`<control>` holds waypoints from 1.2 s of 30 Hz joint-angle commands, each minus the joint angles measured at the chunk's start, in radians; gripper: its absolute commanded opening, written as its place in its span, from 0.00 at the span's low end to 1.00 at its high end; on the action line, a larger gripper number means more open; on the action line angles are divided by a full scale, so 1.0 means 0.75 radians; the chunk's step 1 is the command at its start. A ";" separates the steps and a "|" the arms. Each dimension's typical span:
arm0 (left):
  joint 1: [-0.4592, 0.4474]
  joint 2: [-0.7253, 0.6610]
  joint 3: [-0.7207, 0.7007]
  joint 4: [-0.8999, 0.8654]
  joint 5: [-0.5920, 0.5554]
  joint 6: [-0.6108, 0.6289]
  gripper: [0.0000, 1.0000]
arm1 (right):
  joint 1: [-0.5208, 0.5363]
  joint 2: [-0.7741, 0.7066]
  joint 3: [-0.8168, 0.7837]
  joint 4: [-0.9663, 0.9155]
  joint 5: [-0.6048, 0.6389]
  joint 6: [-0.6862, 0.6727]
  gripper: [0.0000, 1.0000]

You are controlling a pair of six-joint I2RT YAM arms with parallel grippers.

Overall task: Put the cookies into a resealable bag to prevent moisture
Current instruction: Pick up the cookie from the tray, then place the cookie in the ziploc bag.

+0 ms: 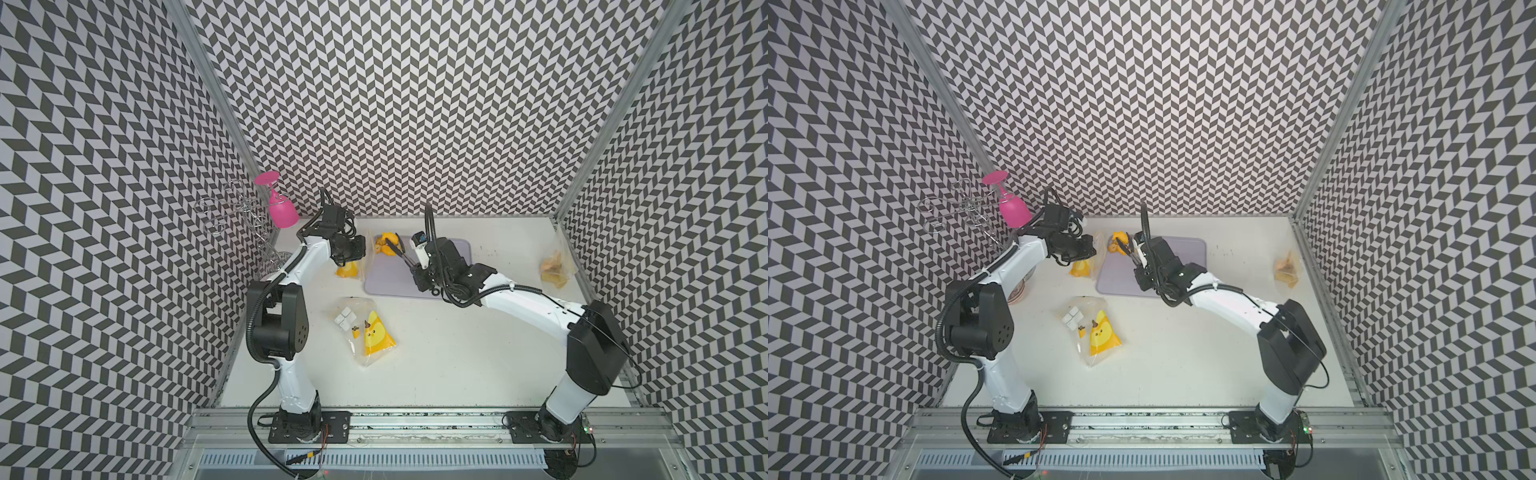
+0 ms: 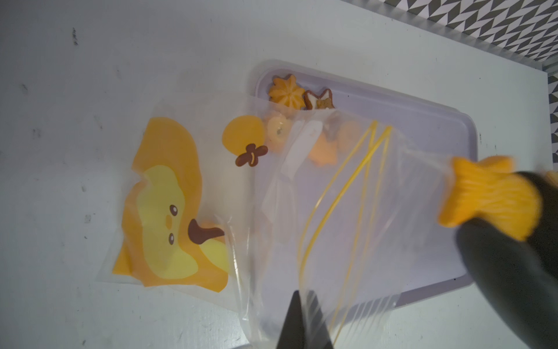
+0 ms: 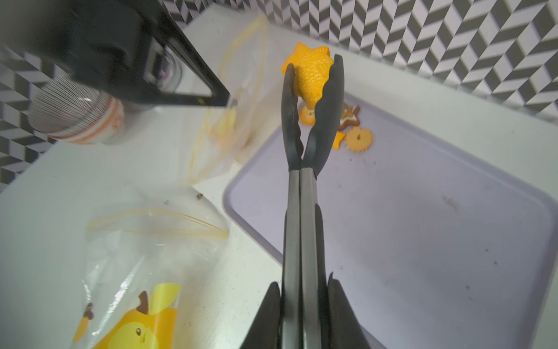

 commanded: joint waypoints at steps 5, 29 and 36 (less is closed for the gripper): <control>-0.017 0.018 0.012 -0.018 0.024 0.028 0.00 | 0.064 -0.016 0.022 0.110 0.009 -0.060 0.15; -0.017 0.011 0.015 -0.019 0.040 0.035 0.00 | 0.185 0.252 0.173 -0.074 0.310 -0.218 0.13; -0.017 0.017 0.014 -0.018 0.048 0.038 0.00 | 0.254 0.344 0.244 -0.111 0.445 -0.299 0.13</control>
